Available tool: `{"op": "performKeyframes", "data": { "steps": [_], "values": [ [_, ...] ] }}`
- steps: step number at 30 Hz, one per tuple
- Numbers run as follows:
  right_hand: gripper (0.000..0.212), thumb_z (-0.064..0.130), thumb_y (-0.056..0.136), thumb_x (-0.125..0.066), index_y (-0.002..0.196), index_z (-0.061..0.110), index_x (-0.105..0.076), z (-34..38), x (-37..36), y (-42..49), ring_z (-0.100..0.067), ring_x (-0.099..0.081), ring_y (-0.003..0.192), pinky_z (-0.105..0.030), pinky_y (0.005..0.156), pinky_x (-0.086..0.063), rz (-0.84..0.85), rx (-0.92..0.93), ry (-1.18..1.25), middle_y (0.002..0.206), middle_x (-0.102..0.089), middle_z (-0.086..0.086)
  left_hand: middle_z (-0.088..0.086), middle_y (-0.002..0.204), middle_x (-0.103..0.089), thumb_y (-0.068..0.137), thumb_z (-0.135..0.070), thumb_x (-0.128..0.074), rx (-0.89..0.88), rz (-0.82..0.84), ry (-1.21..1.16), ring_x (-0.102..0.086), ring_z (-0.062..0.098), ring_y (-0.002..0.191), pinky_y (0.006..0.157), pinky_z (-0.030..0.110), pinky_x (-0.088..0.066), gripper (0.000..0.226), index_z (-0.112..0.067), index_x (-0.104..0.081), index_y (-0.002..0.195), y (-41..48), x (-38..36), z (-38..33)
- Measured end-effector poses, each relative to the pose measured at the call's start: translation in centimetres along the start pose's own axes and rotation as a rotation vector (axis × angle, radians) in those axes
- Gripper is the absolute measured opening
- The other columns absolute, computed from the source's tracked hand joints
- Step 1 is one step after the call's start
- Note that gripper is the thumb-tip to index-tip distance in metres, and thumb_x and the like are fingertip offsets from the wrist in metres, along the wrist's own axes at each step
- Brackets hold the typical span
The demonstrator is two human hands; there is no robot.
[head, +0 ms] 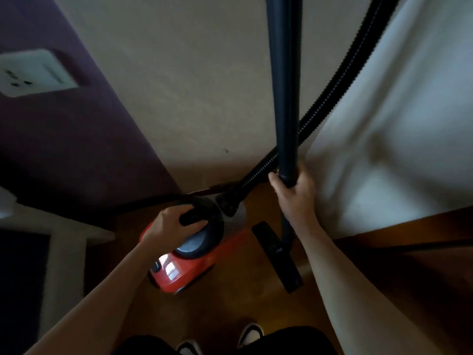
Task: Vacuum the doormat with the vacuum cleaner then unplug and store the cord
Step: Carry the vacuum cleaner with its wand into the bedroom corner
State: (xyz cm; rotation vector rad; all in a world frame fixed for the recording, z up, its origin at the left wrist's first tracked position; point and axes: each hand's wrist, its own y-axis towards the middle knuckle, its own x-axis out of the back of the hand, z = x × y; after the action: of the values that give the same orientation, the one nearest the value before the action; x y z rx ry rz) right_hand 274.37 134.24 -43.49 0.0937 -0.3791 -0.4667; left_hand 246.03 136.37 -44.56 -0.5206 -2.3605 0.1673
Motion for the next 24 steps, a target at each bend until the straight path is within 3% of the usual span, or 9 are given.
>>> {"op": "performKeyframes", "data": {
  "steps": [3,7,12,16,20,24],
  "values": [
    [0.021,0.019,0.087,-0.074,0.091,0.032,-0.058,-4.3,-1.8,0.8,-0.018,-0.059,0.069,-0.038,0.065,-0.052,-0.061,0.009,0.021,0.074,-0.055,0.006,0.005,0.071,-0.07,0.08,-0.024,-0.08,-0.031,0.018,-0.004,-0.066,0.022,0.067,0.062,0.038,-0.051,0.011,-0.018,-0.071,0.08,3.0,-3.3,3.2],
    [0.017,0.025,0.083,-0.073,0.091,0.031,-0.06,-9.1,-3.0,1.9,-0.024,-0.061,0.067,-0.038,0.062,-0.051,-0.179,0.059,0.096,0.072,-0.058,-0.001,-0.004,0.069,-0.069,0.08,-0.021,-0.08,-0.097,0.037,-0.025,-0.062,0.006,0.057,0.056,0.026,-0.049,0.012,-0.021,-0.069,0.074,6.4,-7.5,6.8],
    [0.018,0.034,0.078,-0.07,0.091,0.026,-0.06,-14.0,-4.7,3.2,-0.03,-0.057,0.062,-0.041,0.063,-0.05,-0.265,0.069,0.185,0.07,-0.057,-0.012,0.001,0.076,-0.074,0.082,-0.019,-0.078,-0.149,0.091,-0.044,-0.069,0.009,0.071,0.062,0.028,-0.053,0.008,-0.013,-0.074,0.085,9.8,-11.5,10.2],
    [0.016,0.027,0.078,-0.07,0.087,0.029,-0.057,-16.3,-5.2,4.3,-0.025,-0.052,0.055,-0.043,0.057,-0.047,-0.263,0.099,0.24,0.065,-0.052,-0.009,-0.011,0.08,-0.073,0.085,-0.024,-0.076,-0.19,0.147,0.012,-0.068,-0.001,0.075,0.065,0.021,-0.055,0.01,-0.032,-0.07,0.086,11.6,-13.4,11.5],
    [0.017,0.022,0.079,-0.069,0.081,0.032,-0.056,-17.4,-5.6,4.7,-0.041,-0.05,0.059,-0.049,0.058,-0.047,-0.27,0.102,0.218,0.07,-0.05,-0.028,-0.006,0.083,-0.073,0.088,-0.029,-0.072,-0.183,0.187,0.054,-0.069,0.003,0.071,0.065,0.032,-0.059,0.01,-0.02,-0.073,0.092,13.2,-14.1,11.7],
    [0.017,0.014,0.079,-0.067,0.08,0.025,-0.054,-18.4,-5.3,5.4,-0.033,-0.051,0.06,-0.036,0.058,-0.044,-0.27,0.085,0.19,0.074,-0.051,-0.032,0.002,0.081,-0.072,0.089,-0.029,-0.07,-0.158,0.217,0.068,-0.07,0.011,0.068,0.064,0.039,-0.058,0.017,-0.013,-0.072,0.092,14.3,-15.7,12.5]
  ]
}}
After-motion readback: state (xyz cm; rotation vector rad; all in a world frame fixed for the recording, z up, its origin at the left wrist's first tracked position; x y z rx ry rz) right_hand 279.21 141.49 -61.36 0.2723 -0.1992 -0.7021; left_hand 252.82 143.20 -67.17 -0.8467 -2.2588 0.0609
